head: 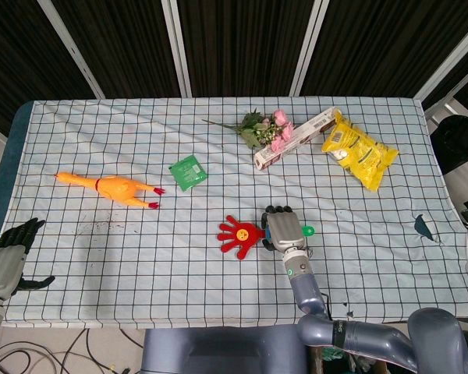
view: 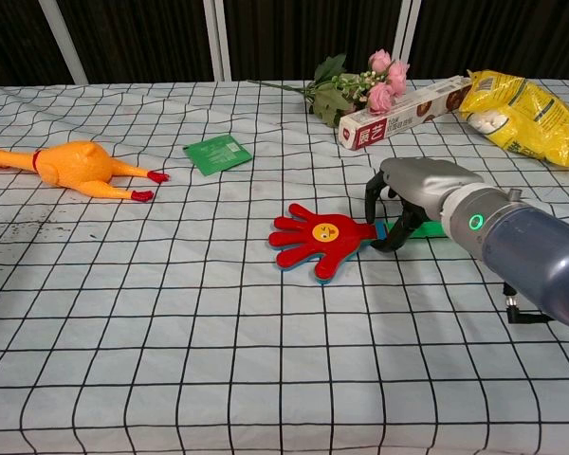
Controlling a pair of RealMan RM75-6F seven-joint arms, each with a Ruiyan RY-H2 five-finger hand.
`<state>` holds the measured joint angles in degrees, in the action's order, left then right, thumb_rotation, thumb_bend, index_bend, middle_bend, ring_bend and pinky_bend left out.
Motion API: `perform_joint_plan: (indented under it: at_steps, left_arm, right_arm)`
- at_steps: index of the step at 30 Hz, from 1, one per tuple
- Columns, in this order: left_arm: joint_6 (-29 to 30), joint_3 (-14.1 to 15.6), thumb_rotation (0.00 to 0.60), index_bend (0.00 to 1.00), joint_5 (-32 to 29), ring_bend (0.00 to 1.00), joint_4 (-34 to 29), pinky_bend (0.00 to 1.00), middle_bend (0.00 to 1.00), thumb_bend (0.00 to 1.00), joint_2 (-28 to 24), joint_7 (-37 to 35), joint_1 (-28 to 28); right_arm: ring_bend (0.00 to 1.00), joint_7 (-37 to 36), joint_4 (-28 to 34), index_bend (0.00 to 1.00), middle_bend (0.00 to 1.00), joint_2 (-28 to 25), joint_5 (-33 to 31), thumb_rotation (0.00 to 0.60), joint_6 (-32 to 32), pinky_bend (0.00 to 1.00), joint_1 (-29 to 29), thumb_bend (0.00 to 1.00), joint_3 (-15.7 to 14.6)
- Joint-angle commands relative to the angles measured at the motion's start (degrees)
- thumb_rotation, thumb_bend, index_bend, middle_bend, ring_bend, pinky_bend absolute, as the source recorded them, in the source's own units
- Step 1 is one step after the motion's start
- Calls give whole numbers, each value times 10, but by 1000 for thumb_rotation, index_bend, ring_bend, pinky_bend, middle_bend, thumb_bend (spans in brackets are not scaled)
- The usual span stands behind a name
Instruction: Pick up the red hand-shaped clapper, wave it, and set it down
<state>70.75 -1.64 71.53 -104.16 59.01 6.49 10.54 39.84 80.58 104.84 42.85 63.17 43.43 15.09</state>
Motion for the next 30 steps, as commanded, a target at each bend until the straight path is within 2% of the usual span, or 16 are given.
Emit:
perform_joint_plan:
  at_steps: [1,25,30]
  left_arm:
    - [0,0,600,0,0,0,0,0,0,0,0,0,0]
    - [1,1,600,0,0,0,-1,0,0,0,-1,0,0]
    - [1,1,600,0,0,0,-1,0,0,0,-1,0,0]
  right_arm:
    - [199,-1,1,607,229,-1,-1,600,1,183,0,356,0]
    - [199,-9,3,607,232,-1,-2,600,3,183,-1,355,-4]
    - [215,-10,3,612,257,-1,-1,600,3,184,-1,356,-4]
